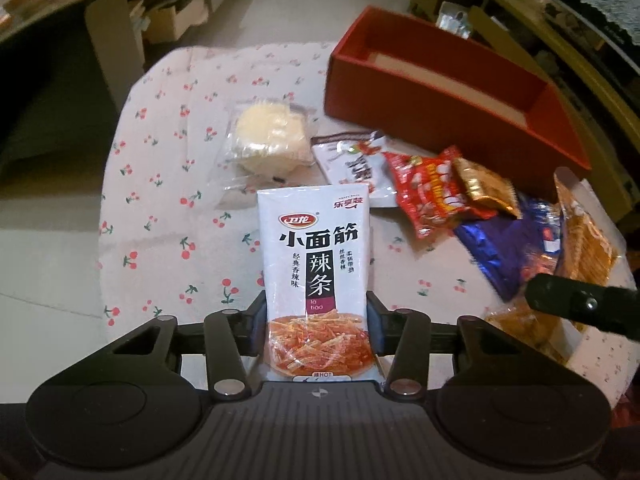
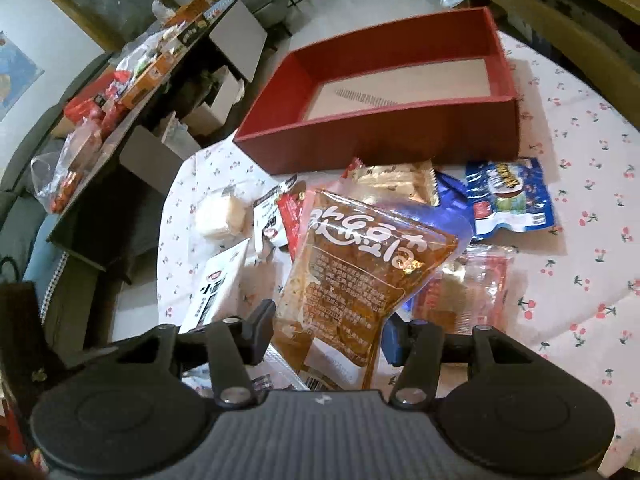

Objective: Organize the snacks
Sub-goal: 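Carry both bags into the red box and open both tools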

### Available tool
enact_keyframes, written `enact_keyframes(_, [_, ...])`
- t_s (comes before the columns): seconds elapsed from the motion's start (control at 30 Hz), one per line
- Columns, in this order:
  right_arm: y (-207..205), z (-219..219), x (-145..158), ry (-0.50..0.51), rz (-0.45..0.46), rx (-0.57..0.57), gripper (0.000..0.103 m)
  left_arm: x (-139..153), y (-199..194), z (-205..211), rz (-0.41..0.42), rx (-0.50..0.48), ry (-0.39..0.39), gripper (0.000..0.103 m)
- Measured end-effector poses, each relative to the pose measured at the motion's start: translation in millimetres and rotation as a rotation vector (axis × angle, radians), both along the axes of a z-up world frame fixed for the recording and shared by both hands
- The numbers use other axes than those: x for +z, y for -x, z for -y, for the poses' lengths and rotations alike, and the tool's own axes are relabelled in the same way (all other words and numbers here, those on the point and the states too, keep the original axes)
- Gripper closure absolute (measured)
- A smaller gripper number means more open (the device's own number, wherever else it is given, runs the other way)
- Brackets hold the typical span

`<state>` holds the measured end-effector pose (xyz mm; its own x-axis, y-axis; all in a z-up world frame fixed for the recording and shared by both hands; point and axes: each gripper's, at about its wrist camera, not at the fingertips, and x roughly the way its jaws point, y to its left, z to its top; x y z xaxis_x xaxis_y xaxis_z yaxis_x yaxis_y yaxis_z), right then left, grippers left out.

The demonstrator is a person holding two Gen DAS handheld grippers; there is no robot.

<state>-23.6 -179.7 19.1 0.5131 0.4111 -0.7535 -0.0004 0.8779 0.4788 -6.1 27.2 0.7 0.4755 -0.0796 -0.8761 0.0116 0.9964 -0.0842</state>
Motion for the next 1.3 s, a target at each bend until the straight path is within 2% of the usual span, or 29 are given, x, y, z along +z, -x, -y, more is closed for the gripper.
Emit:
enact_keyframes(0.2, [6,8,19,-0.022,0.057,-0.028,0.044,31,10,8,0.070,-0.007,-0.001,0.049])
enact_keyframes(0.4, [-7,13,33,-0.036,0.101,-0.077,0.044,50,-13,22,0.133,-0.056,0.032,0.049])
enact_keyframes(0.73, [-64,31,36,-0.018,0.089,-0.154,0.044,50,-88,53,0.161,-0.124,0.103,0.049])
enact_keyframes(1.0, [-128,47,42,0.017,0.109,-0.203,0.044,47,-140,76,0.203,-0.142,0.064,0.049])
enact_keyframes(1.3, [-181,53,18,0.058,0.068,-0.211,0.044,28,-181,88,0.195,-0.136,0.026,0.049])
